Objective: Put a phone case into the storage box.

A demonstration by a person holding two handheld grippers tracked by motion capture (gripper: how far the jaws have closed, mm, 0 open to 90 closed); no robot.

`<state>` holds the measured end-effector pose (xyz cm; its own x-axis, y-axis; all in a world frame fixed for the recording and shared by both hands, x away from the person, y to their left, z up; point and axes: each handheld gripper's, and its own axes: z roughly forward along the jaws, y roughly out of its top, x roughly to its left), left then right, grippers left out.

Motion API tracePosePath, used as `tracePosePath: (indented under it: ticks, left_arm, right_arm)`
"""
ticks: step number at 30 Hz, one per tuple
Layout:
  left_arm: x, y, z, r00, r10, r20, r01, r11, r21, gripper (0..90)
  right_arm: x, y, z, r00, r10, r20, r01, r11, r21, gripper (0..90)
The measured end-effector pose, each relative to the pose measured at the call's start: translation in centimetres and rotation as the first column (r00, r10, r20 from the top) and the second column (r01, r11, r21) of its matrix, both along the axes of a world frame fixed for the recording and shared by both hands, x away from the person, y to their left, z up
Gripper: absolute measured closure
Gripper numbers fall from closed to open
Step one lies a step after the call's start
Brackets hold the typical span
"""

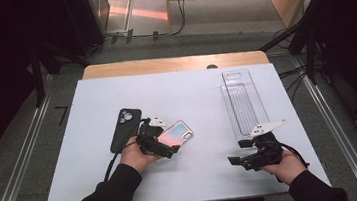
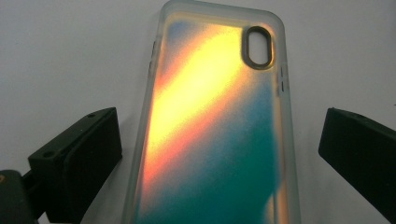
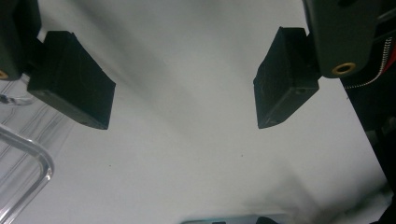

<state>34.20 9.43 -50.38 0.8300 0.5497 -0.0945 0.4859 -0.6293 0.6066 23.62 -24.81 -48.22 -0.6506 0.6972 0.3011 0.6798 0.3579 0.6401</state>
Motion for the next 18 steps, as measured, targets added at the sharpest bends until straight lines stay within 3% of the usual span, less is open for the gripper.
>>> tracePosePath:
  ticks: [2, 7, 18]
  left_arm:
    - [-0.1, -0.1, -0.1, 0.9999, 0.004, 0.014, -0.004, 1.0, 0.006, 0.0]
    - [-1.1, -0.1, -0.4, 0.9937, 0.024, 0.11, -0.029, 0.9989, 0.038, 8.9]
    - [-1.1, 0.0, -0.1, 0.9929, 0.046, 0.11, -0.05, 0.9981, 0.035, 16.4]
  right_arm:
    - [0.0, 0.0, 0.0, 1.0, -0.001, 0.0, 0.001, 1.0, 0.0, 18.6]
    - [0.0, 0.0, 0.0, 1.0, -0.002, -0.001, 0.002, 1.0, 0.002, 18.6]
    - [0.0, 0.0, 0.0, 1.0, -0.001, 0.0, 0.001, 1.0, 0.002, 18.6]
